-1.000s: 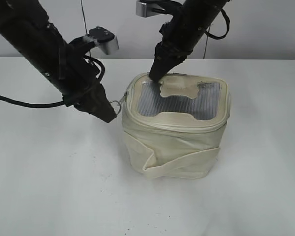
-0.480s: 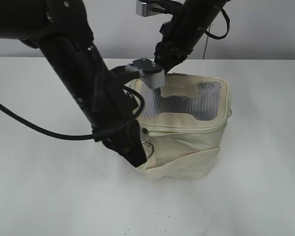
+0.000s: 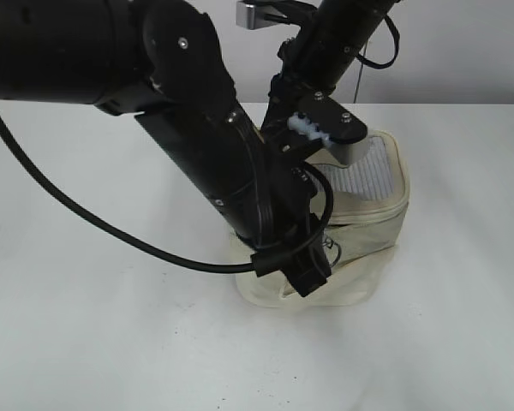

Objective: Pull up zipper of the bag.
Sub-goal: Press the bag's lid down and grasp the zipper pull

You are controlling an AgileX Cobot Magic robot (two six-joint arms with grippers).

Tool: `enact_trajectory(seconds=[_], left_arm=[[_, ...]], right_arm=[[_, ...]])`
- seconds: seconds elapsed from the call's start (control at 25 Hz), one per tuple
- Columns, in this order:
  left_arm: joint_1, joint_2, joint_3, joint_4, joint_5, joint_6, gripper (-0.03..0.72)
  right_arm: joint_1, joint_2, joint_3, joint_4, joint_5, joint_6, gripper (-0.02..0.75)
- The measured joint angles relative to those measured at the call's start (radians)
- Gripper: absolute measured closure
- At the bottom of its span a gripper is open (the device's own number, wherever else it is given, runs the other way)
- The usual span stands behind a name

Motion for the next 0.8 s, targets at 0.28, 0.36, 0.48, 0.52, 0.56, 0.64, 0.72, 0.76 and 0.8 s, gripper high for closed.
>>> enact_trajectory(seconds=[0.28,0.36,0.48,0.52,0.56,0.64,0.72,0.76,0.8], left_arm=[[-0.012,0.001,0.001,-0.058,-0.057,0.0,0.691],[-0.014,0.001,0.001,-0.071,-0.068,0.0,0.691],[-0.015,0.002,0.001,-0.087,-0.076,0.0,0.691],[-0.016,0.002,0.001,-0.089,-0.08,0.0,0.691],[-0.017,0.002,0.001,-0.091,-0.084,0.0,0.691],[-0.017,0.002,0.001,-0.092,-0.085,0.0,0.691],[-0.017,0.002,0.001,-0.092,-0.078,0.0,0.691],[-0.017,0.002,0.001,-0.091,-0.073,-0.001,0.691],[-0.017,0.002,0.001,-0.088,-0.068,-0.007,0.689]], right_arm=[[0.0,0.0,0.0,0.002,0.0,0.0,0.722],[-0.001,0.0,0.0,0.002,0.0,0.0,0.722],[-0.001,0.0,0.0,0.003,0.0,0.001,0.722],[-0.001,0.0,0.0,0.003,0.0,0.001,0.722],[-0.001,0.0,0.0,0.003,0.0,0.002,0.722],[-0.001,0.0,0.0,0.003,0.0,0.008,0.722],[-0.001,0.0,0.0,0.003,0.0,0.021,0.722],[-0.001,0.0,0.0,0.003,0.0,0.031,0.722],[-0.001,0.0,0.0,0.003,0.0,0.042,0.718]])
